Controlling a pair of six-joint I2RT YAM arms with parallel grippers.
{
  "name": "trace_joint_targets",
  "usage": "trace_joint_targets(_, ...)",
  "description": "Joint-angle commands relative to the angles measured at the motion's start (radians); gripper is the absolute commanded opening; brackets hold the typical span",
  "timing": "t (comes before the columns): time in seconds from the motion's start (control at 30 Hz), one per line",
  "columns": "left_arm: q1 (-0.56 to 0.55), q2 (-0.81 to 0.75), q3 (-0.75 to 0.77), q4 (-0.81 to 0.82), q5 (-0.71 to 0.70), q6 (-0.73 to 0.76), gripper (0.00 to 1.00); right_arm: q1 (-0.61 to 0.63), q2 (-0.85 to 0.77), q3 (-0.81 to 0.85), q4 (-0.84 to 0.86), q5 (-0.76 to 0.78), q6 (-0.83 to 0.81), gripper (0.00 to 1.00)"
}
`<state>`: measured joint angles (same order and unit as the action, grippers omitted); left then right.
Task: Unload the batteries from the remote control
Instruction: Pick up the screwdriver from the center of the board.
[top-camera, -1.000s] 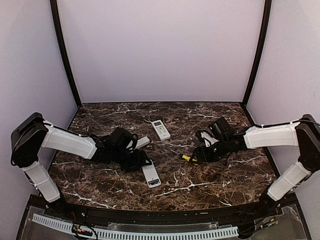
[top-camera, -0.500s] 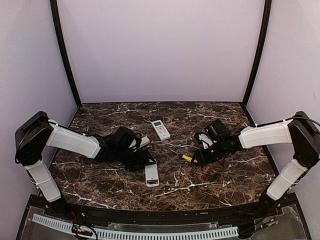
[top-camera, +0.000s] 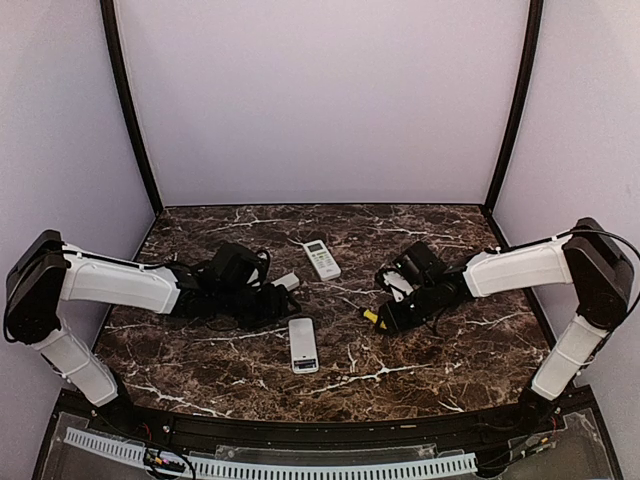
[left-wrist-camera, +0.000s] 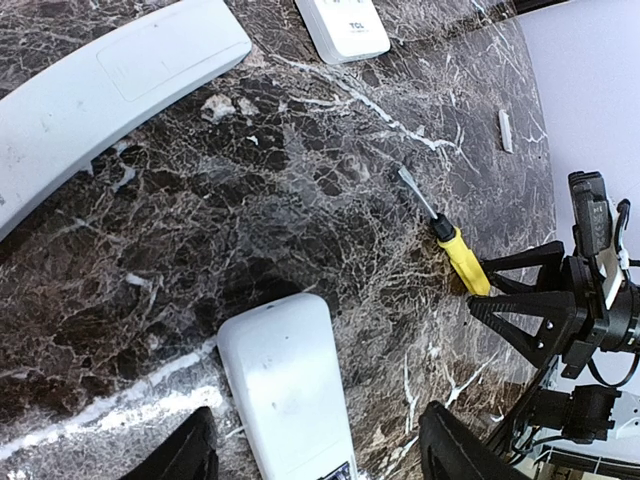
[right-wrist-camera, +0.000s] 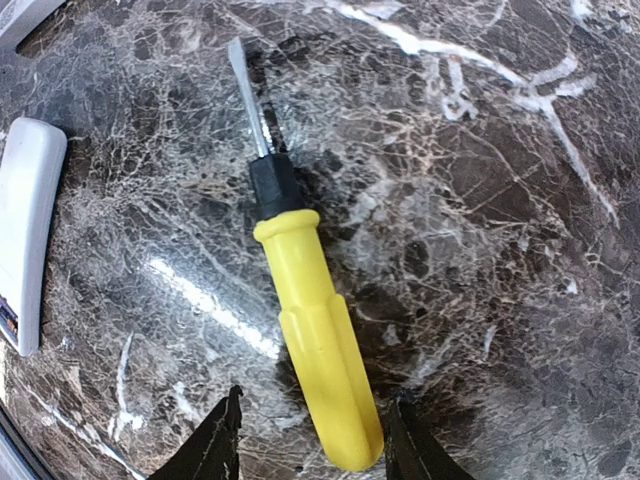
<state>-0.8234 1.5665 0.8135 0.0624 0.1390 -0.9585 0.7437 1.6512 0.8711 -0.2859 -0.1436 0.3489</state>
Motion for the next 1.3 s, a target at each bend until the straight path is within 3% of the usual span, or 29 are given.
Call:
trace_joint_targets(0.0,-0.005,-0.045,-0.004,-0.068,-0.042,0.022,0.68,0.03,0.019,0.031,-0.001,0.037,0.004,0.46)
trace_joint_targets(0.7,-0.005,-0.115,-0.011,-0.135,-0.089,0.032,0.68,0.104,0.11,0.077,-0.061,0.192,-0.012,0.34)
trace_joint_targets(0.93,-0.005,-0.133,-0.012,-0.148,-0.113,0.037,0.72,0.153,0.074,0.077,-0.05,0.284,0.002,0.12)
trace_joint_targets(1.07,-0.005,-0.158,-0.014,-0.149,-0.114,0.052,0.74,0.164,-0.008,0.053,0.002,0.242,-0.003,0.0)
trace_joint_targets(1.27,-0.004,-0.249,0.003,-0.105,-0.067,0.12,0.77,0.164,-0.162,0.058,0.039,0.029,0.009,0.0)
